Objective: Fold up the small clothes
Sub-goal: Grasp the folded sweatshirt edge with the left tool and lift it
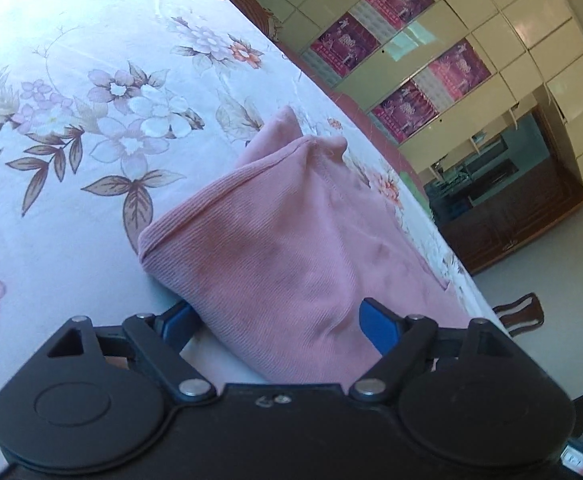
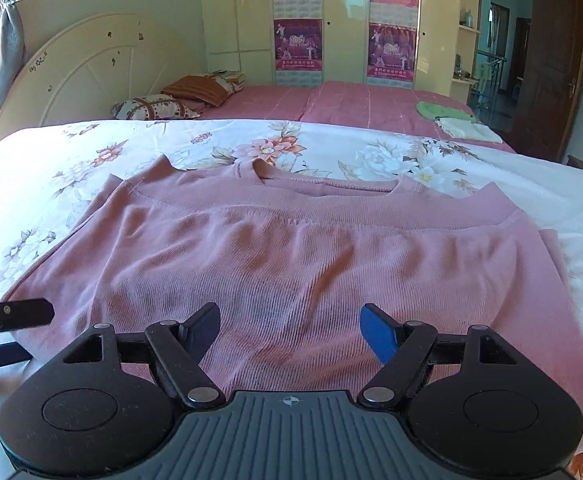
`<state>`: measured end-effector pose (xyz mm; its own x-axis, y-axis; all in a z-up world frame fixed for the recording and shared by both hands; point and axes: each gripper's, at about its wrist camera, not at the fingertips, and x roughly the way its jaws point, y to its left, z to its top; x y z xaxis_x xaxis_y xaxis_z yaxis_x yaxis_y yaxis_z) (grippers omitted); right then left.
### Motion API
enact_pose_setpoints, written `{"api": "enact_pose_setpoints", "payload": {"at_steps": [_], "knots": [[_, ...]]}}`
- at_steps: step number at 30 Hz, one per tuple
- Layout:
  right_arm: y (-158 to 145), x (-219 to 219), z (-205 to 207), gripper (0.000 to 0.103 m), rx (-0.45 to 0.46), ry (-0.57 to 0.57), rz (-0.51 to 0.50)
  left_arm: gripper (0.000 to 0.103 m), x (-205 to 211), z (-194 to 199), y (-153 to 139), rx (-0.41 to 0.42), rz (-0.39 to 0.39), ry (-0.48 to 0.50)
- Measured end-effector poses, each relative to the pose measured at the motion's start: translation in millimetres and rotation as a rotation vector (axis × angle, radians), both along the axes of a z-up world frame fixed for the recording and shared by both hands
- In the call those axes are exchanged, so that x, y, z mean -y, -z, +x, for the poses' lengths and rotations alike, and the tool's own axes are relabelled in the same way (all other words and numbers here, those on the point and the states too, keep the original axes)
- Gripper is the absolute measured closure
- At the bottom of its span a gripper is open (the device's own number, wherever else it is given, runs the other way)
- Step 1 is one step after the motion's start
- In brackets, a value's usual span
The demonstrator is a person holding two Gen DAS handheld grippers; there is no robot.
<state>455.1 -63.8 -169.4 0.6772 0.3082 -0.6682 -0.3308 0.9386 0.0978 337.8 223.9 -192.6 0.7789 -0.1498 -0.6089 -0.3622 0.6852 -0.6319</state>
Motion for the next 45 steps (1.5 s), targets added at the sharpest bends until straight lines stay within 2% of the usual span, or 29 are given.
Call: {"api": "enact_pose_setpoints", "payload": {"at_steps": [2,4,6,8,10,12,15,19,23,28,33,36,39,43,45], "knots": [[0.5,0.8,6.2,0.027,0.007,0.015,0.005,0.024,-2.8,7.6,5.0,0.031,-0.042,-0.029],[0.1,2.0,13.1,0.027,0.014,0.032,0.015,0.035,-4.8,16.5,9.0,0.055,-0.065,-0.053],[-2.9,2.8,18.8,0.027,0.04,0.054,0.016,0.065,-7.7,24.0,16.4,0.059,-0.094,-0.081],[-4.0,1.5,23.4,0.027,0.062,0.069,-0.001,0.084,-13.3,30.2,25.9,0.05,-0.129,-0.096],[0.3,-1.9,27.4,0.027,0.073,0.082,-0.044,0.086,-14.0,31.6,28.6,0.058,-0.134,-0.104],[17.5,-8.4,30.2,0.027,0.039,0.066,-0.111,0.089,-10.2,32.0,25.8,0.064,-0.098,-0.093],[34.6,-16.2,20.4,0.027,0.108,0.027,-0.198,0.091,-9.5,31.6,22.6,0.08,-0.094,-0.089],[38.2,-14.2,18.9,0.027,0.124,0.024,-0.199,0.092,-2.0,29.3,1.6,0.151,-0.014,-0.051],[38.4,-13.9,20.1,0.027,0.127,0.026,-0.192,0.092,16.9,34.4,-28.9,0.241,0.091,0.033],[31.8,-7.6,21.5,0.027,0.134,0.014,-0.166,0.092,60.7,56.1,-64.8,0.334,0.181,0.19],[4.1,52.1,12.8,0.027,0.183,0.122,-0.043,0.092,130.6,78.9,-82.7,0.393,0.248,0.393],[0.5,106.6,16.0,0.027,0.127,0.223,0.022,0.092,178.1,89.3,-77.2,0.397,0.273,0.507],[2.6,153.4,14.5,0.027,0.082,0.309,0.054,0.092,220.8,96.1,-59.1,0.373,0.28,0.607],[6.5,191.5,5.6,0.027,0.051,0.361,0.067,0.092,265.3,97.3,-22.6,0.278,0.325,0.734],[7.4,205.8,0.9,0.027,0.025,0.366,0.094,0.088,276.9,94.6,-7.5,0.23,0.366,0.756]]}}
